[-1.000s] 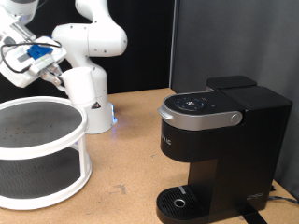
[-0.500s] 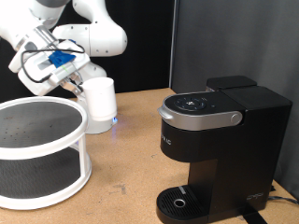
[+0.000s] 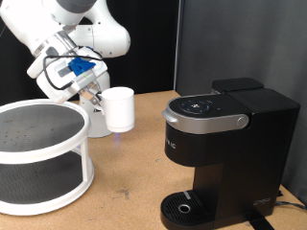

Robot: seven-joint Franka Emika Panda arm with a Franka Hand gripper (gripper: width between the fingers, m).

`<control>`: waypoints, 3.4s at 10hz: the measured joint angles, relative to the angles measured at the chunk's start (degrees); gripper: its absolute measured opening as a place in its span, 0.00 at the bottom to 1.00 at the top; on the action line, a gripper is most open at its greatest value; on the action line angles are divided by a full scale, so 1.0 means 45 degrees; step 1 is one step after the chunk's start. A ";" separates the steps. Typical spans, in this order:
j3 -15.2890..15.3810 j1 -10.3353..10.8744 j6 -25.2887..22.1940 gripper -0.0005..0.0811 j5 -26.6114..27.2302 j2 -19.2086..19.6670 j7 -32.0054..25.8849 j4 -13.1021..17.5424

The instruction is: Make a cup of coffee with the keurig machine

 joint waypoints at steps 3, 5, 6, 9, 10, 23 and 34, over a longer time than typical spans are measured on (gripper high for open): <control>-0.0160 0.0045 -0.0558 0.09 0.0130 0.0038 -0.0065 -0.0034; 0.0126 0.0312 0.0105 0.09 0.0460 0.0482 -0.0066 -0.0160; 0.0305 0.0528 0.0582 0.09 0.0748 0.0835 -0.0185 -0.0208; 0.0573 0.1226 0.1748 0.09 0.2044 0.2013 -0.1153 -0.0217; 0.0597 0.1415 0.2007 0.09 0.2462 0.2360 -0.1533 -0.0207; 0.1441 0.2312 0.3511 0.09 0.8308 0.5952 -0.6426 0.0666; 0.2884 0.2617 0.3695 0.09 1.1973 0.7652 -0.8871 0.2177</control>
